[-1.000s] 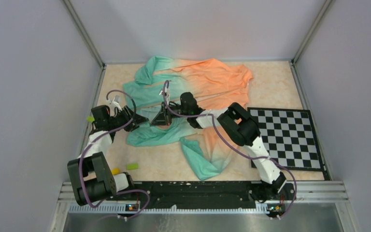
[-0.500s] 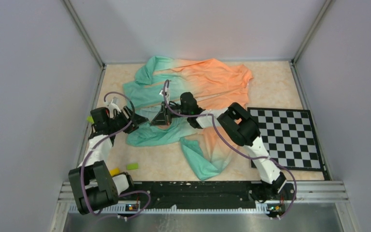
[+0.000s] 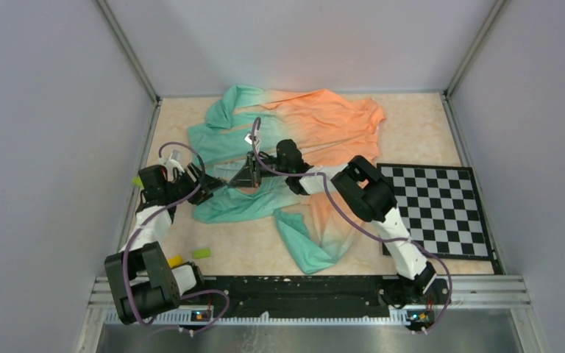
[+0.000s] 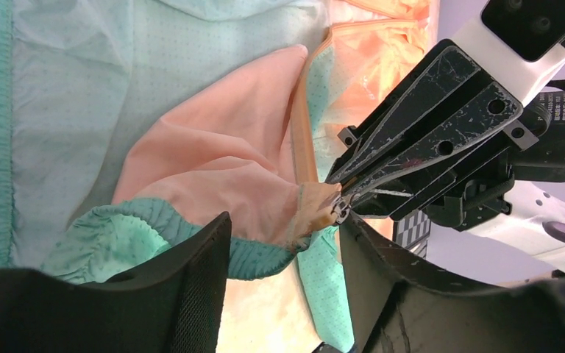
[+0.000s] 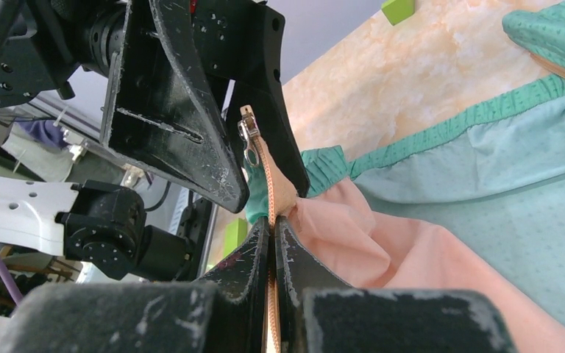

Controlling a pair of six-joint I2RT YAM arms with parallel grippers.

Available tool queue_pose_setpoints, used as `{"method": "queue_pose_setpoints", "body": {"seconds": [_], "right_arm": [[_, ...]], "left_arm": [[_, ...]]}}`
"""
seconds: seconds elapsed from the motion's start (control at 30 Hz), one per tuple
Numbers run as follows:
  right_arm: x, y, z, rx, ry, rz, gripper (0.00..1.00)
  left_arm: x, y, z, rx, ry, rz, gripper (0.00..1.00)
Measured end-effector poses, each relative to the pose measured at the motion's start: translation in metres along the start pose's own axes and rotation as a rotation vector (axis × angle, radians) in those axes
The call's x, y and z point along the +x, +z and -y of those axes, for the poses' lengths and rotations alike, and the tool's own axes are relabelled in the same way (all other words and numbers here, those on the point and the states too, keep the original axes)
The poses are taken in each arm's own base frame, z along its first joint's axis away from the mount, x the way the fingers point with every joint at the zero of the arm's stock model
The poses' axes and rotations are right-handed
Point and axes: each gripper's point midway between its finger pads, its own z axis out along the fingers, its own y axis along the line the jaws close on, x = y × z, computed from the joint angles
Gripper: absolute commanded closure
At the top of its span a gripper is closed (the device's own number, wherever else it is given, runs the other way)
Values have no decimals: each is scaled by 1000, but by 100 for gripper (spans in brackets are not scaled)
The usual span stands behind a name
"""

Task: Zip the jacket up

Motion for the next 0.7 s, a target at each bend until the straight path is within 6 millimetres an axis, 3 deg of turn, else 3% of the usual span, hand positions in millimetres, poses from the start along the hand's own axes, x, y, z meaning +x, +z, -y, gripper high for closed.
{"method": "queue_pose_setpoints", "body": {"seconds": [0.1, 0.2, 0.37, 0.5, 0.7], "right_arm": [[-1, 0, -1, -2, 3, 2, 100], [-1, 0, -1, -3, 4, 3, 100], [-2, 0, -2, -4, 16, 7, 100], [-3, 1, -4, -9, 21, 13, 100], [-5, 1, -5, -15, 25, 18, 100]], "left_arm": [[0, 0, 0, 3, -6, -1, 23], [0, 0, 0, 5, -5, -3, 23], [2, -1, 0, -2, -9, -4, 37], [1, -3, -1, -9, -7, 2, 55], [-1, -3, 0, -5, -12, 7, 62]]}}
